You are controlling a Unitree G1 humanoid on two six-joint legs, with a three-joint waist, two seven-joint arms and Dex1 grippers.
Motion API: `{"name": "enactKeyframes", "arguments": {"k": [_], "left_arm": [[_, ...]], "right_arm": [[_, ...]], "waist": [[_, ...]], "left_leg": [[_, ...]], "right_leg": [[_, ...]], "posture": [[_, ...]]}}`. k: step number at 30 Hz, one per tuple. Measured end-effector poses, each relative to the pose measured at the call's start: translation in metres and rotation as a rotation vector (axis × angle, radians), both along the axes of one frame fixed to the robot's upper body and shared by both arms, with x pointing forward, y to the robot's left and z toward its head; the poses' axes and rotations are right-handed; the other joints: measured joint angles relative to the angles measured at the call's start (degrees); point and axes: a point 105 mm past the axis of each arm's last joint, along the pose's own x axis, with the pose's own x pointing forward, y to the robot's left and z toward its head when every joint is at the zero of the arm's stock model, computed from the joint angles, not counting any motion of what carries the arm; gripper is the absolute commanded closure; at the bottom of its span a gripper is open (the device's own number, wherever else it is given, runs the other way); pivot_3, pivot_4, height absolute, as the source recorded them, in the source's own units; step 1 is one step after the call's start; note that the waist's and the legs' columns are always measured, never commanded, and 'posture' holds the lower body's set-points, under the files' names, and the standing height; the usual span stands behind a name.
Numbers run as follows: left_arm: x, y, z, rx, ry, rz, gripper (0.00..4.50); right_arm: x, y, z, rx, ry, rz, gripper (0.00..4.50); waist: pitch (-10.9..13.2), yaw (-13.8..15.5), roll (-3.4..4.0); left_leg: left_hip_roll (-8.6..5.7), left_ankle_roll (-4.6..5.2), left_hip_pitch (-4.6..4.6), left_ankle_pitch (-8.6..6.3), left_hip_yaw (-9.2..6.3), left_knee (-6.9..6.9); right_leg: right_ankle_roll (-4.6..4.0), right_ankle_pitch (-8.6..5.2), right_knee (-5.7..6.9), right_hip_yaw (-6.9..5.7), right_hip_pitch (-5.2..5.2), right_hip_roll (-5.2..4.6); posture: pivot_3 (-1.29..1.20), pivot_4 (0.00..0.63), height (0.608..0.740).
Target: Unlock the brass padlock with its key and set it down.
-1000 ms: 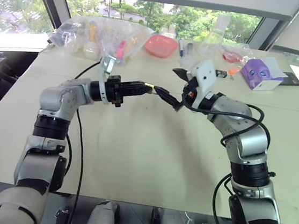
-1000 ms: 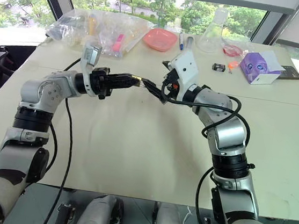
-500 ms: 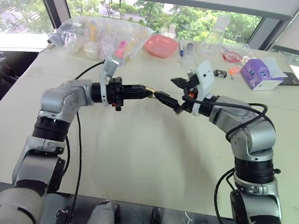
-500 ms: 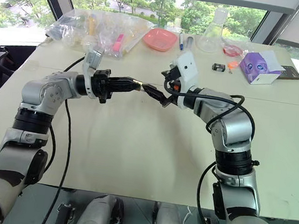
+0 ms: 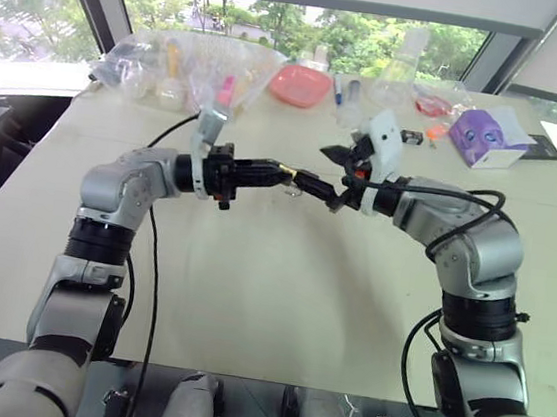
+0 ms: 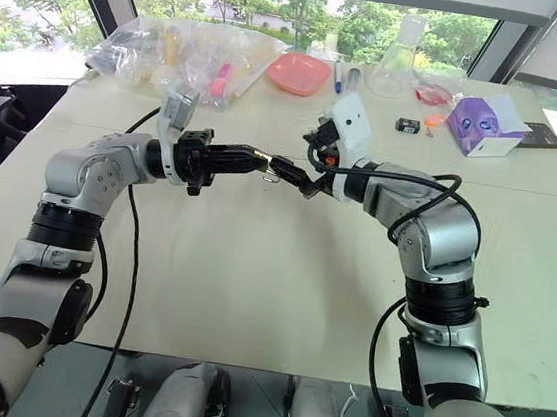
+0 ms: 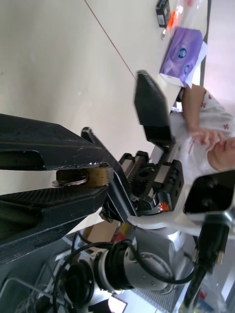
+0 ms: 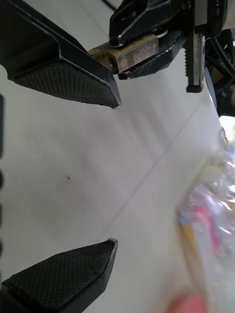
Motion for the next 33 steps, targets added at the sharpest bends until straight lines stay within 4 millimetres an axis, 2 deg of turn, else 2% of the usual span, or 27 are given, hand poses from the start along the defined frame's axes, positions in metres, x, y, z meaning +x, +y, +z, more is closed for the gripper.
{"name": "enactKeyframes", "arguments": {"k": [4,7,10,12,14,15,18,24,28,33], "left_arm": [[0.000,0.001,0.001,-0.002,-0.004,0.001,4.50],[0.005,0.003,0.005,-0.038,0.005,0.040,4.50],[0.011,0.008,0.014,-0.120,0.034,0.085,4.50],[0.016,0.007,0.009,-0.132,0.073,0.111,4.50],[0.019,0.001,-0.001,-0.132,0.119,0.131,4.50],[0.021,-0.007,-0.008,-0.130,0.147,0.136,4.50],[0.023,-0.037,-0.042,-0.080,0.291,0.130,4.50],[0.016,-0.071,-0.095,0.056,0.459,0.093,4.50],[0.019,-0.086,-0.114,0.103,0.551,0.093,4.50],[0.023,-0.092,-0.119,0.127,0.575,0.086,2.21]], "right_arm": [[0.001,-0.002,0.002,-0.001,0.012,-0.009,0.08],[0.005,-0.012,0.002,-0.093,-0.047,-0.044,0.08],[0.010,-0.035,-0.002,-0.261,-0.131,-0.098,0.08],[0.008,-0.058,-0.003,-0.373,-0.176,-0.131,0.08],[0.000,-0.069,-0.007,-0.432,-0.177,-0.120,0.08],[-0.010,-0.070,-0.013,-0.446,-0.157,-0.088,0.08],[-0.040,-0.059,-0.031,-0.444,-0.082,0.033,0.08],[-0.057,-0.066,-0.043,-0.473,-0.020,0.018,0.08],[-0.058,-0.071,-0.052,-0.493,0.007,-0.027,0.08],[-0.056,-0.075,-0.054,-0.506,0.001,-0.069,0.00]], "waist": [[0.0,0.0,0.00],[0.0,0.1,0.00],[0.0,0.3,0.00],[0.0,0.4,-0.01],[0.0,0.3,-0.02],[0.0,0.3,-0.02],[0.0,0.4,-0.03],[0.0,0.2,-0.05],[0.0,0.4,-0.06],[0.0,0.3,-0.06]], "left_leg": [[0.00,0.00,-0.01,0.00,0.00,0.00],[-0.01,0.02,-0.05,-0.01,-0.03,0.01],[-0.05,0.07,-0.15,-0.04,-0.09,0.02],[-0.09,0.11,-0.22,-0.06,-0.14,0.02],[-0.09,0.12,-0.25,-0.07,-0.14,0.01],[-0.09,0.11,-0.26,-0.06,-0.16,0.00],[-0.10,0.10,-0.28,-0.05,-0.24,0.05],[-0.10,0.10,-0.26,-0.04,-0.31,0.11],[-0.13,0.11,-0.36,-0.05,-0.35,0.13],[-0.13,0.12,-0.42,-0.05,-0.37,0.12]], "right_leg": [[0.00,0.00,0.00,0.00,-0.01,0.00],[0.00,0.00,-0.03,0.00,-0.01,-0.01],[0.01,0.00,-0.14,-0.01,-0.01,-0.05],[0.02,0.00,-0.21,-0.02,-0.01,-0.06],[0.04,-0.01,-0.23,-0.03,-0.02,-0.05],[0.06,-0.02,-0.24,-0.05,-0.03,-0.05],[0.07,-0.02,-0.18,-0.12,-0.03,-0.02],[0.05,-0.02,-0.13,-0.12,-0.01,0.00],[0.05,-0.02,-0.19,-0.15,-0.04,-0.01],[0.05,-0.02,-0.19,-0.17,-0.09,-0.01]], "posture": [[0.00,0.150,0.740],[0.00,0.150,0.740],[0.00,0.150,0.740],[0.00,0.150,0.740],[0.00,0.150,0.740],[0.00,0.150,0.740],[0.00,0.150,0.740],[0.00,0.150,0.740],[0.00,0.150,0.740],[0.00,0.150,0.740]]}}
